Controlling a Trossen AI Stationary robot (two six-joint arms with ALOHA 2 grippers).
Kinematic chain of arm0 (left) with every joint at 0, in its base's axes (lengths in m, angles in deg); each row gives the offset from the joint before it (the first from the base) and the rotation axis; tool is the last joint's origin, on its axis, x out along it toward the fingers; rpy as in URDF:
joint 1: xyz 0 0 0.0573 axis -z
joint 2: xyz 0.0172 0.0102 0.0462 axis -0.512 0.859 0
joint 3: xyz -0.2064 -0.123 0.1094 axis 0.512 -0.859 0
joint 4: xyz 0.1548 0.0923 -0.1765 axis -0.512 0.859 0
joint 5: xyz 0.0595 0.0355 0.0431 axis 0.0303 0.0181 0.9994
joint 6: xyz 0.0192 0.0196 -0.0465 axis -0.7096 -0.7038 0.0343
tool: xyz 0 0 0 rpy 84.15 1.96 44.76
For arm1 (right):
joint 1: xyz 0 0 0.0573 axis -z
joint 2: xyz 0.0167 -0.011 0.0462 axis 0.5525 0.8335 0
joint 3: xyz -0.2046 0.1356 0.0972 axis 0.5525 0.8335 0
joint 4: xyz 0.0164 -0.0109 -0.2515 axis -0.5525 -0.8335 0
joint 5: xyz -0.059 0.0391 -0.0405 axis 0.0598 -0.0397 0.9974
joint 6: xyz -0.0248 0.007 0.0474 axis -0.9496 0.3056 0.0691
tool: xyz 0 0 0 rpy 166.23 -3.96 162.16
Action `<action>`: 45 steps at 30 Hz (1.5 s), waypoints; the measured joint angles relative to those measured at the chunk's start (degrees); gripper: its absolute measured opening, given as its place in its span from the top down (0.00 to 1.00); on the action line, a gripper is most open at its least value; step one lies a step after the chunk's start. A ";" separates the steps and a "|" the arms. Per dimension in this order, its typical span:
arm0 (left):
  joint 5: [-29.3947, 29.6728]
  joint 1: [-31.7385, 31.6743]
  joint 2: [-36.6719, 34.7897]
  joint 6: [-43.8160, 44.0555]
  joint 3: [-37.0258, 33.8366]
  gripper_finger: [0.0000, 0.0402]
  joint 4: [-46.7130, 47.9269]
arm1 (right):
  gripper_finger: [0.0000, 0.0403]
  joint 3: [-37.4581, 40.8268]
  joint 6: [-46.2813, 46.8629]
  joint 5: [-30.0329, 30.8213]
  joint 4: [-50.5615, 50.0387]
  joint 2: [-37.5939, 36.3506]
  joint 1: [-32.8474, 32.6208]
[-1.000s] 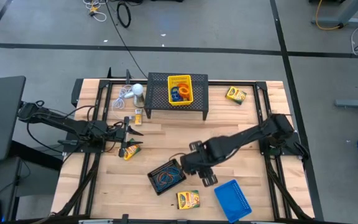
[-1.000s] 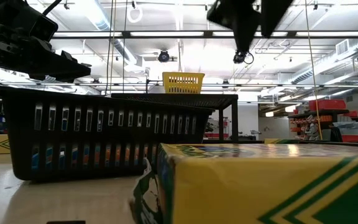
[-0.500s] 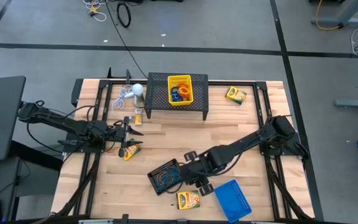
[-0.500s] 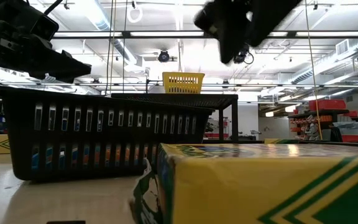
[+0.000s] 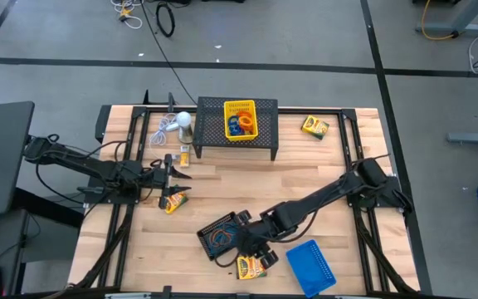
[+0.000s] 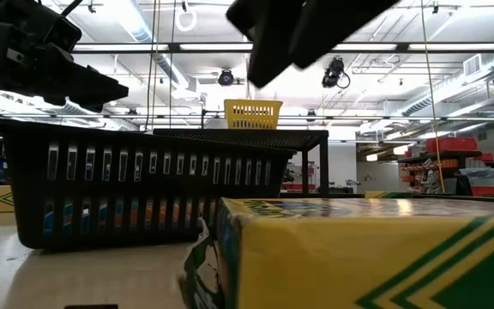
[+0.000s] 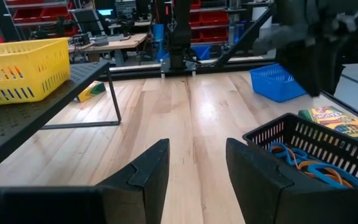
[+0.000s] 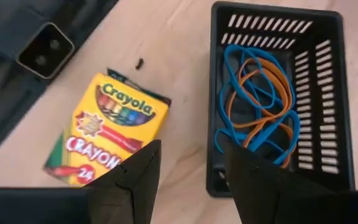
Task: Pick & Place Office Desk Supplies
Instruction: Put the black basket on the shelf
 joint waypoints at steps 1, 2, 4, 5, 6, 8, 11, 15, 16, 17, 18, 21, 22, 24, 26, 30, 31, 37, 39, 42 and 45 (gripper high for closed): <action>0.00 -0.02 0.00 0.06 0.00 0.59 -0.05 | 0.55 -0.01 -1.02 -0.01 0.19 0.40 0.29; -0.01 -0.01 0.02 0.09 -0.01 0.59 -0.05 | 0.55 -0.01 -1.64 -0.01 -0.02 0.83 0.54; -0.01 0.01 0.00 0.10 -0.01 0.59 -0.08 | 0.55 -0.01 -2.65 -0.05 -0.09 1.41 1.01; -0.02 -0.02 0.02 0.13 -0.01 0.59 -0.04 | 0.55 -0.01 -2.96 -0.07 0.03 1.69 1.03; -0.02 -0.02 0.00 0.14 -0.01 0.59 -0.08 | 0.55 -0.03 -3.66 -0.03 0.00 1.99 1.16; -0.02 -0.02 0.01 0.13 -0.01 0.59 -0.08 | 0.55 -0.03 -4.65 0.11 0.38 2.91 1.34; -0.02 -0.02 0.00 0.11 0.01 0.59 -0.15 | 0.55 -0.03 -5.94 1.58 0.20 4.17 1.28; -0.02 -0.02 0.02 0.11 0.00 0.59 -0.15 | 0.55 -0.03 -7.46 4.46 -0.63 5.36 1.49; -0.02 0.00 0.00 0.09 0.00 0.59 -0.15 | 0.55 -0.03 -7.71 5.49 -1.12 5.40 1.52; -0.02 0.01 0.00 0.09 -0.01 0.59 -0.19 | 0.55 -0.03 -7.83 6.52 -1.21 5.40 1.54; -0.02 -0.02 0.01 0.09 0.00 0.59 -0.17 | 0.56 -0.04 -7.95 7.36 -1.13 5.44 1.62; -0.03 -0.01 0.00 0.09 0.00 0.59 -0.19 | 0.61 -0.03 -8.30 9.78 -2.63 5.72 1.67; -0.02 -0.02 0.00 0.09 -0.01 0.59 -0.19 | 0.63 -0.03 -8.42 10.17 -3.08 5.72 1.65; -0.04 -0.02 0.00 0.09 -0.01 0.59 -0.19 | 0.68 -0.06 -8.71 11.18 -3.68 5.72 1.65; -0.04 -0.02 0.00 0.07 0.01 0.59 -0.19 | 0.72 -0.03 -8.70 13.35 -4.46 5.72 1.62; -0.04 -0.02 0.00 0.09 0.00 0.59 -0.19 | 0.79 -0.04 -8.69 18.76 -6.48 5.72 1.67; -0.04 -0.02 0.00 0.09 0.01 0.59 -0.19 | 0.80 -0.03 -8.69 19.85 -7.01 5.72 1.83; -0.04 -0.02 0.00 0.09 0.00 0.59 -0.18 | 0.81 -0.05 -5.96 25.75 -11.66 5.72 3.39; -0.04 -0.02 0.00 0.09 -0.01 0.59 -0.17 | 0.81 -0.04 -5.34 27.85 -14.30 5.72 3.80; -0.04 -0.02 0.00 0.09 -0.01 0.59 -0.17 | 0.81 -0.03 -3.78 30.83 -17.19 5.72 4.33; -0.07 -0.02 0.00 0.09 -0.01 0.59 -0.17 | 0.81 -0.03 -2.14 33.70 -19.26 5.72 4.80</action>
